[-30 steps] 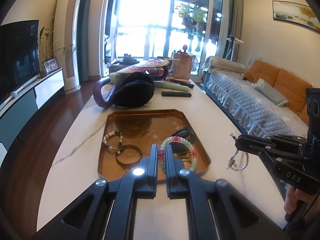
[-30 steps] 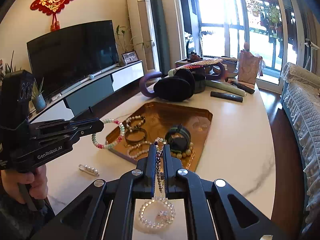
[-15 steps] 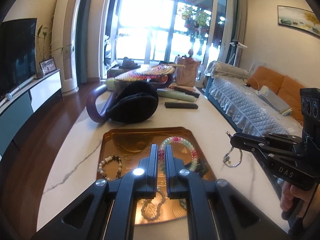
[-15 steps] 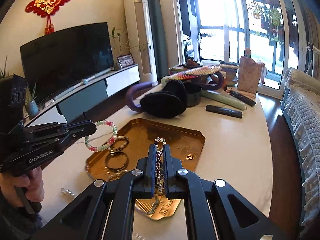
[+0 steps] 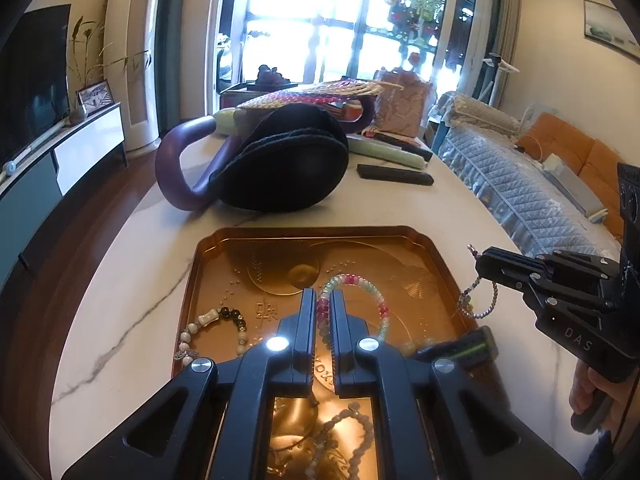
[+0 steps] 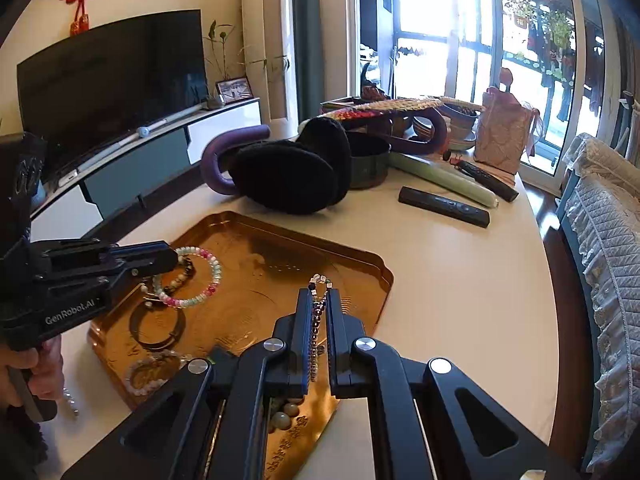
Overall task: Organize jewelry
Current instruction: 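Open the right tool over the tray while the left tool releases the pink-green bracelet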
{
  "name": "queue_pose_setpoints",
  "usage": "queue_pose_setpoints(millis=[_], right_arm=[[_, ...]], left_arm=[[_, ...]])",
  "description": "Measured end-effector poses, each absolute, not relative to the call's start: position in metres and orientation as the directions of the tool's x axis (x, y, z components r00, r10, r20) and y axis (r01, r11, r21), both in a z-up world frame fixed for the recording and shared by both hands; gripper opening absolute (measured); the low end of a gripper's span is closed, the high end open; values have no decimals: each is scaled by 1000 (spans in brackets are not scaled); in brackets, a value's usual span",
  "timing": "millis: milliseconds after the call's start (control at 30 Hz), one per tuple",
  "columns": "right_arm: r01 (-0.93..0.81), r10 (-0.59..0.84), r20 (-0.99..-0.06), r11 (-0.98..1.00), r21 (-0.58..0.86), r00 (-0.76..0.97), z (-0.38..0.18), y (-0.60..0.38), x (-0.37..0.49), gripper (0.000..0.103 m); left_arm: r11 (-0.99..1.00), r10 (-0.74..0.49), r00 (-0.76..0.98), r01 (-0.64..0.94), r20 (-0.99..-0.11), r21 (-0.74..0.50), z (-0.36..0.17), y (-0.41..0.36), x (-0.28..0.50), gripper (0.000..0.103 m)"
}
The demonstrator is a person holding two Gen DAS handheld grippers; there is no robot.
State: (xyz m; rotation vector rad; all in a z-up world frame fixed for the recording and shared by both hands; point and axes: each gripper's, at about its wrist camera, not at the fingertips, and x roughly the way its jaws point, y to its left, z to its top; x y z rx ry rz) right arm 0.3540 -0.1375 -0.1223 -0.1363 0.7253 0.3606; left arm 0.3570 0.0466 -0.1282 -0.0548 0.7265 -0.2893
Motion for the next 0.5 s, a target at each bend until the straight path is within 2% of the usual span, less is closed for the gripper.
queue_pose_setpoints(millis=[167, 200, 233, 267, 300, 333, 367, 500], right_arm=[[-378, 293, -705, 925, 38, 646, -138, -138, 363, 6], [-386, 304, -716, 921, 52, 629, -142, -138, 365, 8], [-385, 311, -719, 921, 65, 622, -144, -139, 366, 15], [-374, 317, -719, 923, 86, 618, -146, -141, 365, 21], [-364, 331, -718, 924, 115, 612, -147, -145, 364, 39], [-355, 336, -717, 925, 132, 611, -148, -147, 362, 56], [-341, 332, -716, 930, 138, 615, -147, -150, 359, 59], [-316, 315, -706, 939, 136, 634, -140, -159, 341, 60]], left_arm=[[959, -278, 685, 238, -674, -154, -139, 48, 369, 8], [962, -268, 681, 232, -681, -146, -143, 47, 369, 14], [965, -256, 678, 226, -689, -136, -145, 46, 370, 32], [967, -245, 676, 224, -694, -124, -146, 45, 368, 46], [967, -244, 681, 226, -691, -119, -146, 45, 366, 67], [967, -242, 700, 230, -672, -109, -142, 45, 359, 75], [967, -241, 714, 234, -658, -100, -139, 45, 353, 75], [965, -234, 739, 254, -632, -60, -125, 43, 328, 81]])
